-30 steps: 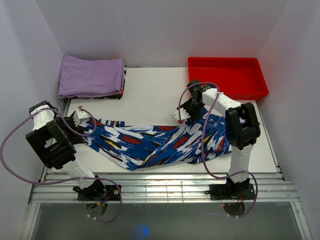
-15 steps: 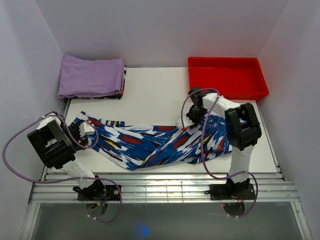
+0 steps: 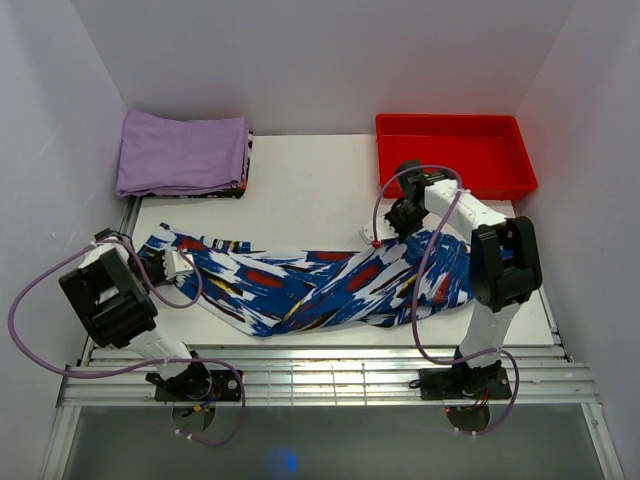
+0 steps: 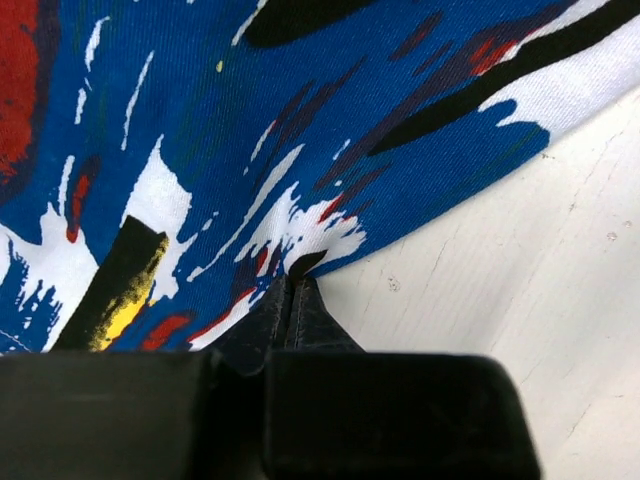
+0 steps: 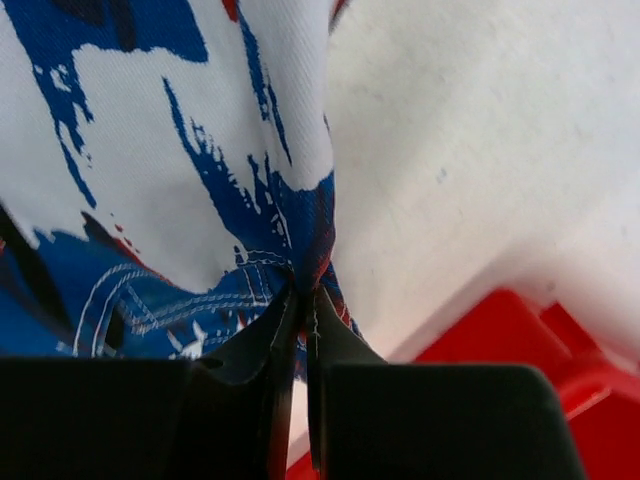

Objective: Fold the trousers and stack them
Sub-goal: Flatten the trousers out

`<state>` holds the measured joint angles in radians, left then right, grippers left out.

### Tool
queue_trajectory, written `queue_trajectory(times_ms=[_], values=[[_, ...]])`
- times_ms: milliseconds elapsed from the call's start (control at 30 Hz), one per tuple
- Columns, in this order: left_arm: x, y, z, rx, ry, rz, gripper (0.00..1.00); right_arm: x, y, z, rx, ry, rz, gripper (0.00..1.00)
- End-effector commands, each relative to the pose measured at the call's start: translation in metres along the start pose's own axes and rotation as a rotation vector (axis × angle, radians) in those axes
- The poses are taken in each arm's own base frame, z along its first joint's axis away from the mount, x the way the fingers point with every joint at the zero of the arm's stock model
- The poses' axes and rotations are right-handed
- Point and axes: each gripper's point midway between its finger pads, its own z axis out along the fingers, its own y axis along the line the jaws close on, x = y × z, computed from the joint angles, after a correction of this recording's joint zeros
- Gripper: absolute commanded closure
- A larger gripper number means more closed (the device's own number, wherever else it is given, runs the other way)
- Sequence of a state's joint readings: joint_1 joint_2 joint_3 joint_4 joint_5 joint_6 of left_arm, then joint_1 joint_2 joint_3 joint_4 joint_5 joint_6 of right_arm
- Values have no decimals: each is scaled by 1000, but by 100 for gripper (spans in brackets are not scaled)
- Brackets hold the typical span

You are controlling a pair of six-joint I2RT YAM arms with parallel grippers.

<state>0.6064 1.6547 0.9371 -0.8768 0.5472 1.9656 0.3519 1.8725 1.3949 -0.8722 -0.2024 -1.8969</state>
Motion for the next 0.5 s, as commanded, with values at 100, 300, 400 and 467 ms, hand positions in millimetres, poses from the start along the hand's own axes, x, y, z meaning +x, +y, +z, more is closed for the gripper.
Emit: queue_trajectory(times_ms=[100,300,400,467], values=[[-24,24,-24,-124,-61,90,100,10,-20,-92,215,29,132,92],[-47,36,-68,-214,-147,-43,100,19,-19,-152,379,41,260,92],[-43,34,-84,-257,-147,-78,100,24,-8,-173,433,58,300,92],[-38,31,-94,-283,-153,-117,100,31,3,-181,455,67,337,92]])
